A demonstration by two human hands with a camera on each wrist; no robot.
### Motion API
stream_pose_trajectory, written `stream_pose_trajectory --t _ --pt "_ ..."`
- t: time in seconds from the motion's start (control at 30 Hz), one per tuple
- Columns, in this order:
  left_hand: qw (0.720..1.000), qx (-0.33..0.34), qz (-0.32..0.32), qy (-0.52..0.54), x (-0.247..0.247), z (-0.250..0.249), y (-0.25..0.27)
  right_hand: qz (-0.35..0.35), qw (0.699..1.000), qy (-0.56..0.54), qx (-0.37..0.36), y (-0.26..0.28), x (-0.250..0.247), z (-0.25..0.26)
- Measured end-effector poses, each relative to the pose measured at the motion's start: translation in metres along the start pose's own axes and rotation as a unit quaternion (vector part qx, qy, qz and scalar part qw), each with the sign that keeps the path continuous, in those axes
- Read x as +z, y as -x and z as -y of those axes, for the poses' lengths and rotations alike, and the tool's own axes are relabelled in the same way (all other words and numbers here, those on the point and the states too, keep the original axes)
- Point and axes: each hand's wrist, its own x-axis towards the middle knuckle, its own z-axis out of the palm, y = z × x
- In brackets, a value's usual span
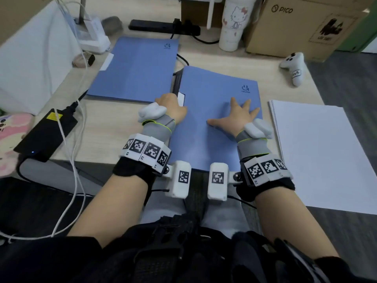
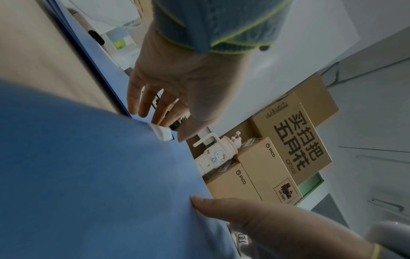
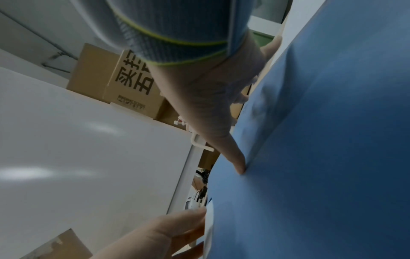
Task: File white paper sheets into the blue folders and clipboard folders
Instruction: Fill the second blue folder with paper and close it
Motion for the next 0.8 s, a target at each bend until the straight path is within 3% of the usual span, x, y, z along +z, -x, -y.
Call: stream_pose_trajectory --t 0.23,0.43,0.8 --pt "0.992 -0.030 0.003 0.122 0.004 -0.001 0.007 0.019 0.999 -0.024 -0.020 0.007 0.003 -0.013" --pt "0.977 -0.011 0.002 0.212 0.000 -0.009 0.011 0.012 0.998 -0.048 -0.025 0.012 -0.005 -0.019" --pt "0.908 0.061 -0.130 0.395 -0.003 -0.021 0.019 -0.152 0.954 -0.259 -0.024 0.019 -0.049 -0.032"
